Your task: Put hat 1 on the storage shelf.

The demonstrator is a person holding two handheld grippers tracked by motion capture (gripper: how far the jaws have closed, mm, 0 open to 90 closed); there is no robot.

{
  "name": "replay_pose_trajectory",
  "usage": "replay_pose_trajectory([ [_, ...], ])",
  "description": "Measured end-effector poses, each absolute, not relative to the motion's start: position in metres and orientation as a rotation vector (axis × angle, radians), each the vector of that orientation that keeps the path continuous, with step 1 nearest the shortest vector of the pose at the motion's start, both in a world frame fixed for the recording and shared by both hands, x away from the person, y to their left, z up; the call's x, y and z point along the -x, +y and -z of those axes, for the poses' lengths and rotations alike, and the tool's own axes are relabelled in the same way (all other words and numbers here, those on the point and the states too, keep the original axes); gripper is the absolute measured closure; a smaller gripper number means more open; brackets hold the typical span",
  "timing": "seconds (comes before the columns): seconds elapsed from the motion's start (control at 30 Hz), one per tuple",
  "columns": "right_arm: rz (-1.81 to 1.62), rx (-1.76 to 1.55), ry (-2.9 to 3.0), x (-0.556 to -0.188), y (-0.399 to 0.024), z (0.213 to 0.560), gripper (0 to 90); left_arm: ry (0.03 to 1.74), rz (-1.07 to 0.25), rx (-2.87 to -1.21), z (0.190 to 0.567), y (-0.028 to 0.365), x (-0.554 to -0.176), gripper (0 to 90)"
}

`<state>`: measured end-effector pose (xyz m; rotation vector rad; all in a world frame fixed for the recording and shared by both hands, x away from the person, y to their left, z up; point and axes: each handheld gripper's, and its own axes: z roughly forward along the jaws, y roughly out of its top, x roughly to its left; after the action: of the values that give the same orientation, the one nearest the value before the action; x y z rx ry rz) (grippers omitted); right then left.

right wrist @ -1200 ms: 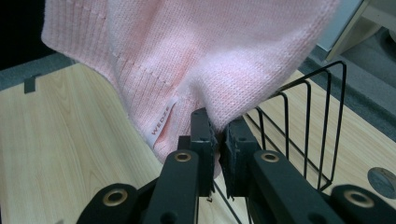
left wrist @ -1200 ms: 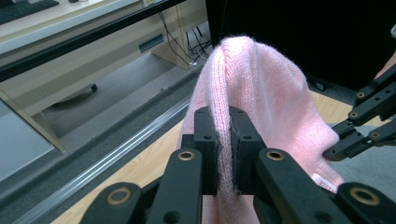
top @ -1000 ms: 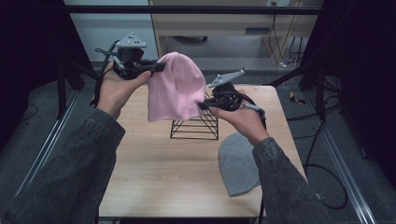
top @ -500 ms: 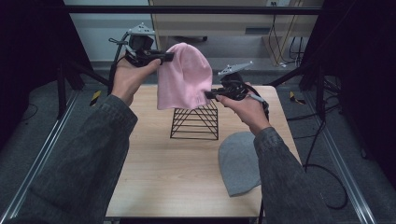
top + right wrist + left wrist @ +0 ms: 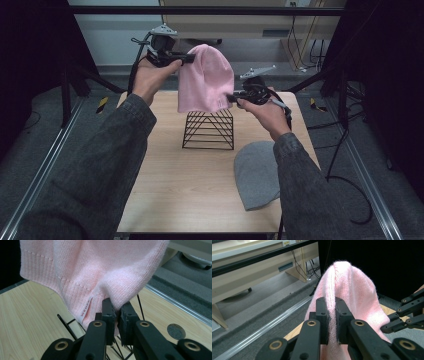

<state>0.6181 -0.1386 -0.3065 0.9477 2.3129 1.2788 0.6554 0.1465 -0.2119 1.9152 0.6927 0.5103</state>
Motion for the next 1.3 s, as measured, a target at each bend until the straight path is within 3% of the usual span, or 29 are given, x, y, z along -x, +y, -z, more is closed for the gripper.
replay_pose_trajectory([
  [1.3, -1.109, -0.88, 2.324, -0.599, -0.145, 0.361, 82.6, 0.615, -0.575, -1.892, 0.271, 0.139, -0.633, 82.4],
])
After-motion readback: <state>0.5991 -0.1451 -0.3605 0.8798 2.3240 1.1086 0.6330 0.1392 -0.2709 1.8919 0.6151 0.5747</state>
